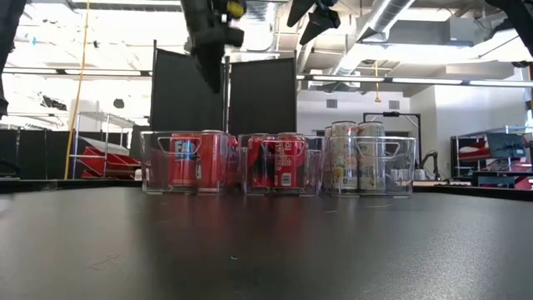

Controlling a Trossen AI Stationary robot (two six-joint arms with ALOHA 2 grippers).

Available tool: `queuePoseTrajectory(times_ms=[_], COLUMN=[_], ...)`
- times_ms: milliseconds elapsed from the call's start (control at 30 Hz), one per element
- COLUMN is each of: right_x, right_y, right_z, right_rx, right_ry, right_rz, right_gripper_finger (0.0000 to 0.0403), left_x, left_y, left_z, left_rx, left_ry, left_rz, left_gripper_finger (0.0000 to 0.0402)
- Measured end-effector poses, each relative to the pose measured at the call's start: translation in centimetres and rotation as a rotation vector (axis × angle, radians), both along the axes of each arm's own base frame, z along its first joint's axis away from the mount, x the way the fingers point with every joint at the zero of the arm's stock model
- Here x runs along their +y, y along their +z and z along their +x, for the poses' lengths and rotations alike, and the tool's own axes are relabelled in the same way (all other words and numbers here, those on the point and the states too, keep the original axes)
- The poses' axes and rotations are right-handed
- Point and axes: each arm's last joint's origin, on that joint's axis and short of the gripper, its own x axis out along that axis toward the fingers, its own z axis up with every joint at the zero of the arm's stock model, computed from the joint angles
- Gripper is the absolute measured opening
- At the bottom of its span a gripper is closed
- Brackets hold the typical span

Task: Sort soda cans
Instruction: Put the red soda can into the left transparent bin

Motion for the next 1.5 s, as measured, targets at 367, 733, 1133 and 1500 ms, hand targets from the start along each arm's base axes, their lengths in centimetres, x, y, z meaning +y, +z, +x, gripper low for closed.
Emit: queuePoseTrajectory(times_ms=[367,733,1133,1500], right_x=[-0.1,-0.1,-0.1,-0.1], right_y=[0.0,0.0,-0.1,-0.1], right_z=[-0.1,-0.1,-0.1,-0.1], right_rx=[0.003,0.009,0.009,0.009], right_ry=[-0.001,0.000,-0.001,-0.001], right_rz=[-0.001,0.001,0.002,0.002], right_gripper_finger=[0.0344,0.0344,0.0344,0.0344], left_x=[1.1,3.5,3.6,3.8], left_y=[-3.7,-8.3,-10.8,-12.4], left_z=[0.4,-0.6,-0.2,-0.4], left_rx=[0.012,0.009,-0.041,-0.026], left_ry=[0.068,0.191,0.173,0.166], left_rz=[-0.089,-0.110,-0.108,-0.061], left_gripper_finger=[0.0229,0.0384,0.0374,0.0311])
